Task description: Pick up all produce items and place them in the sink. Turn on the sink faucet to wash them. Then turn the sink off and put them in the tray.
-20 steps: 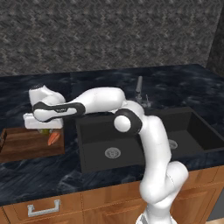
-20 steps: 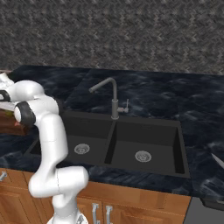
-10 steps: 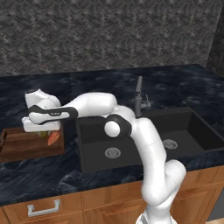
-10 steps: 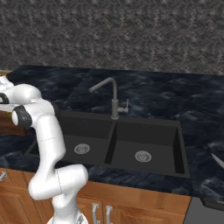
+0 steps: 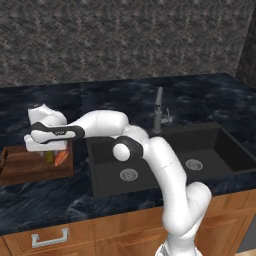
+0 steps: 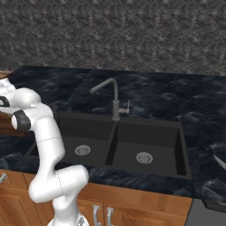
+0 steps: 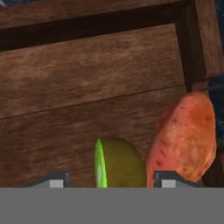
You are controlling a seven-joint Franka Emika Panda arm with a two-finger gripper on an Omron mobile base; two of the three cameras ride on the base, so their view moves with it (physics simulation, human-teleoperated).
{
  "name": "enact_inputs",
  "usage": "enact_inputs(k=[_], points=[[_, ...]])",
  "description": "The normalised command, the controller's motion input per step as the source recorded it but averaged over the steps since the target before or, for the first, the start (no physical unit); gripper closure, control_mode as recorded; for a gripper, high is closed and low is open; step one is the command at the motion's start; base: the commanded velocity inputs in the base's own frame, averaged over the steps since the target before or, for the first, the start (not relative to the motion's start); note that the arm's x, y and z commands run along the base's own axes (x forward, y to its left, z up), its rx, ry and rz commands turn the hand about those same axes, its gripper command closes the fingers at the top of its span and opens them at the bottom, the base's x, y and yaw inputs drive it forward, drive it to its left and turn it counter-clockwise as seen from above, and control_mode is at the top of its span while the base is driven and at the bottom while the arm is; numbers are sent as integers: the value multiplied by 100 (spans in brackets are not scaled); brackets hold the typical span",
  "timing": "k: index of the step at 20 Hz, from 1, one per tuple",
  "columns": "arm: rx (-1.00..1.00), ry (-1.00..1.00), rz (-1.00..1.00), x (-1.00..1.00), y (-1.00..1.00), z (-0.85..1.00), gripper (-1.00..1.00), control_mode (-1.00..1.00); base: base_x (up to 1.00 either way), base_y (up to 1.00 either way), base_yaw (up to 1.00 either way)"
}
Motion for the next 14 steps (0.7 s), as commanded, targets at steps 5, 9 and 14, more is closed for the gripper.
enact_inputs(k=[5,9,14], points=[[2,-1,0,7,0,13,-100,-100,0,0,0],[0,0,0,0,0,56,-100,-100,0,0,0],[0,0,-1,-1,0,48,-100,-100,0,0,0]])
